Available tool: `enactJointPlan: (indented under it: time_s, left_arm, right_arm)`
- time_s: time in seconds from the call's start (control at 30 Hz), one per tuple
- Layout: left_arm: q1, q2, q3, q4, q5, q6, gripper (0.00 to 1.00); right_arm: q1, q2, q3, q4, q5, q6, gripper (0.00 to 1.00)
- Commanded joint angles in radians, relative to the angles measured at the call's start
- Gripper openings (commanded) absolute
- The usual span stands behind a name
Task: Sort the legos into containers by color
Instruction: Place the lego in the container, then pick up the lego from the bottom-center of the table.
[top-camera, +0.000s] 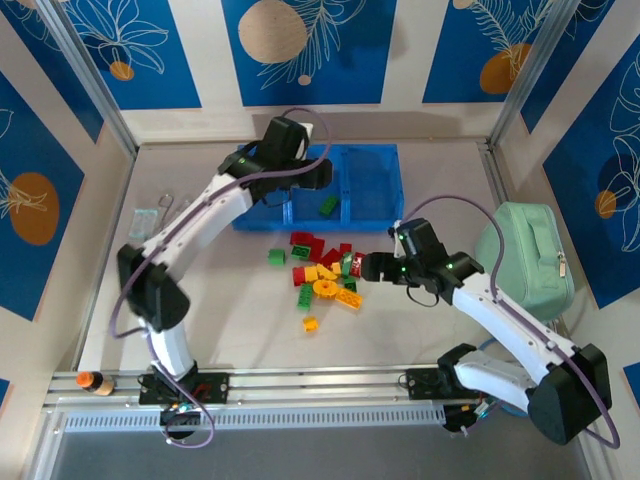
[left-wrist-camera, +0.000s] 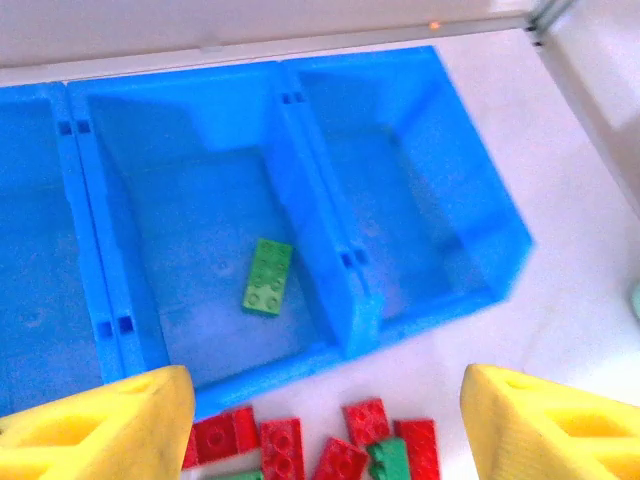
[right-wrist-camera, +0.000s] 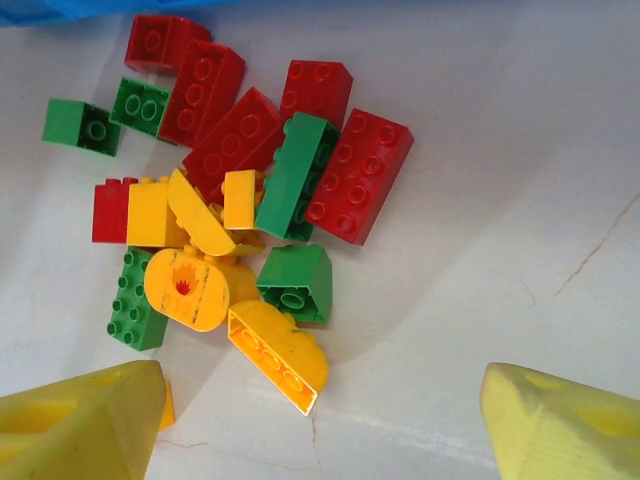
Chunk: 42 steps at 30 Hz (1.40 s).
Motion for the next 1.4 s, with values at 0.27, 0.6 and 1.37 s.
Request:
enactJointPlan:
  time_s: [0.27, 0.6, 1.37]
  left_arm:
    - [-0.011, -0.376, -0.574, 0.123, -0.076, -0.091, 0.71]
    - [-0.012, -0.624, -1.045, 0.256, -0.039, -0.270, 0.69]
    - [-0.027, -0.840, -1.189, 0.303, -0.079, -0.239, 0.69]
  right_arm:
    - [0.147, 0.196, 0.166, -0.054, 0.034, -0.069, 0.69]
    - [0.216, 0.289, 0.189, -0.109, 0.072, -0.112, 0.72]
    - [0.273, 0.527, 0.145, -0.073, 0.018, -0.124, 0.66]
